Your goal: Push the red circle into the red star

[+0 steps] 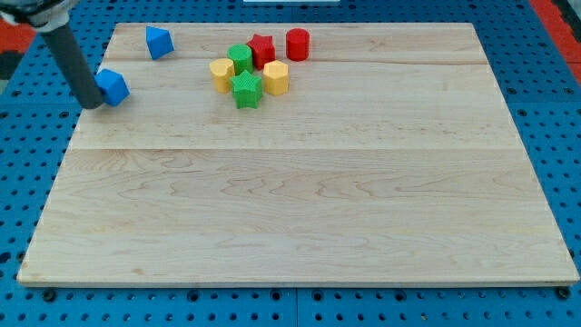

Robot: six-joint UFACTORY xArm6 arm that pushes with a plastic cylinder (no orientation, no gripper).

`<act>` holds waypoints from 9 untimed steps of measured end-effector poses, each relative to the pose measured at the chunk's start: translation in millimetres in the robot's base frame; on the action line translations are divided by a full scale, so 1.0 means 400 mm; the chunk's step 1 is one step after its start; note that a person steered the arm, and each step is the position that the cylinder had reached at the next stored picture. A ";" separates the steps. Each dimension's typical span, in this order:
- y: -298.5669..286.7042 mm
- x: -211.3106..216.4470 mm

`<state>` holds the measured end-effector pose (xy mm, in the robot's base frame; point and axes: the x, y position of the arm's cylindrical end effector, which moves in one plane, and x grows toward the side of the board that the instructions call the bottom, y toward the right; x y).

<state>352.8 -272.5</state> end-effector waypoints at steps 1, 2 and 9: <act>0.080 -0.043; 0.147 -0.072; 0.906 -0.364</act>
<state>207.3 89.9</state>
